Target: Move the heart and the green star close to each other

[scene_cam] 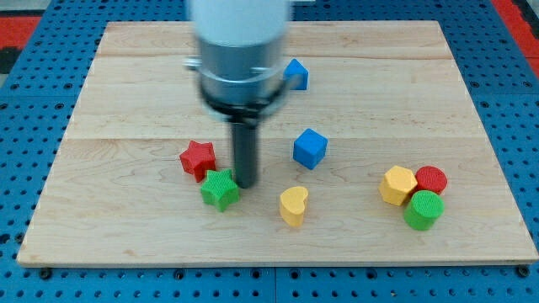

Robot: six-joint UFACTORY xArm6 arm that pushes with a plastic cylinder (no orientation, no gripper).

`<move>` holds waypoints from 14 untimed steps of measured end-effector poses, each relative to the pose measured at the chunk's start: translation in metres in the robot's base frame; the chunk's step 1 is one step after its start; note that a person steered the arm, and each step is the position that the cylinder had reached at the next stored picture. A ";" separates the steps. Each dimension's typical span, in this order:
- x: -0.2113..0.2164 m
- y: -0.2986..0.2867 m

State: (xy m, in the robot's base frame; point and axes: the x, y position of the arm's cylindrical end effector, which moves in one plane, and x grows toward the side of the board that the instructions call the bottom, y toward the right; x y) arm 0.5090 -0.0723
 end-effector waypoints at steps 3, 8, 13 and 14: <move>0.065 0.019; 0.110 0.098; 0.077 -0.129; 0.045 -0.019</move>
State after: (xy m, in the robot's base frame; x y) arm 0.5538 -0.0913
